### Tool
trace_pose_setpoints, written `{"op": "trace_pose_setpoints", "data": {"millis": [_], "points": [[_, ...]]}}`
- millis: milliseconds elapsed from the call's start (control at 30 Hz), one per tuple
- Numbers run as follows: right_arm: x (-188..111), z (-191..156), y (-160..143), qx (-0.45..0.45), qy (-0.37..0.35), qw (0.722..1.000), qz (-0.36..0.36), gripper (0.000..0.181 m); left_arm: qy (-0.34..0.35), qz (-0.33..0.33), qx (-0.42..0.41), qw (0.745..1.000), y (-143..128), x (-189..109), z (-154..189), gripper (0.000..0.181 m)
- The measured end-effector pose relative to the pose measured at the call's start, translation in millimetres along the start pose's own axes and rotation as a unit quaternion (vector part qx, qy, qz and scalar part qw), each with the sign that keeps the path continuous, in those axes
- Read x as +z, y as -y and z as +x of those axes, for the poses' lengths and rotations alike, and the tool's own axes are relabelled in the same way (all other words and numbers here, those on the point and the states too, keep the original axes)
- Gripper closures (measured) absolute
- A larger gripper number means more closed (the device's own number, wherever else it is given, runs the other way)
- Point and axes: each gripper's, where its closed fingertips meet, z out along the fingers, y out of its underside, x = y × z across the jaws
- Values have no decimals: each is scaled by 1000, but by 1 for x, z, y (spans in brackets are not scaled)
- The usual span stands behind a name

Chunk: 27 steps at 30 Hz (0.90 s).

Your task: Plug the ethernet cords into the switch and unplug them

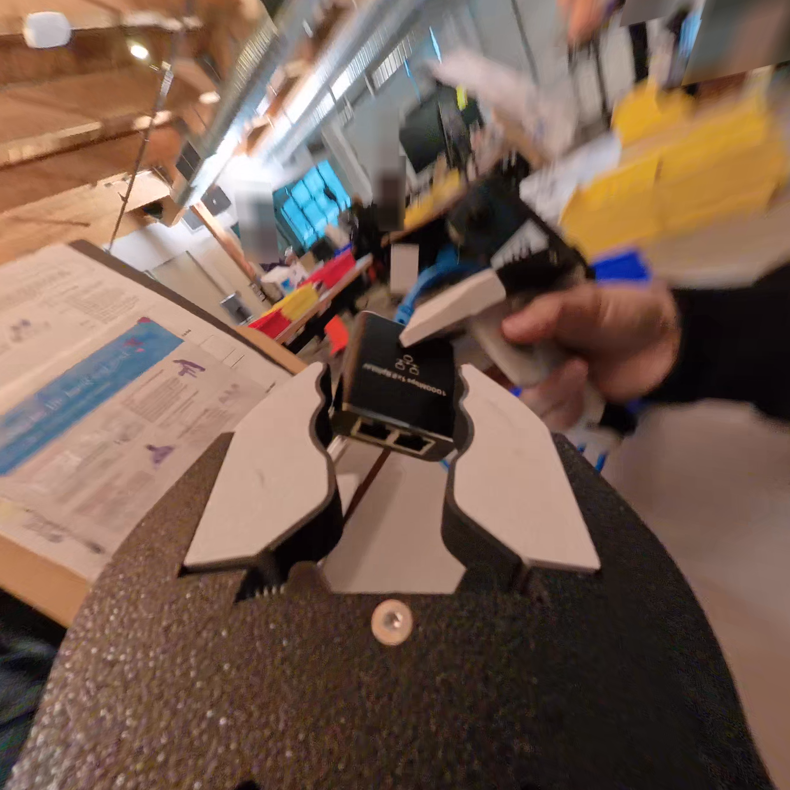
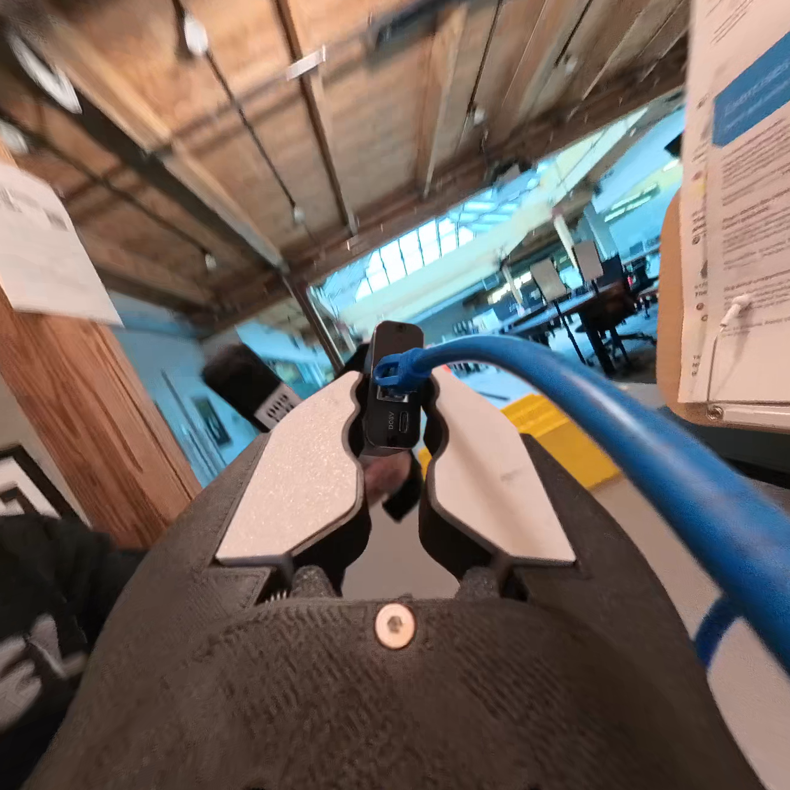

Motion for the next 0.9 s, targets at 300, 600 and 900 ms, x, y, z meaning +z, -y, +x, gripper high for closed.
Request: {"op": "trace_pose_setpoints", "data": {"millis": [300,600,900], "points": [[5,-5,6,-15,-2,999,47,157,-186,56,-459,867,-1,5,11,147],[4,9,-37,-19,-25,994,-103,125,-192,41,-530,825,-19,0,-2,157],[-25,-136,-105,-29,288,886,-362,125,-81,17,-571,817,-62,-25,-50,158]]}}
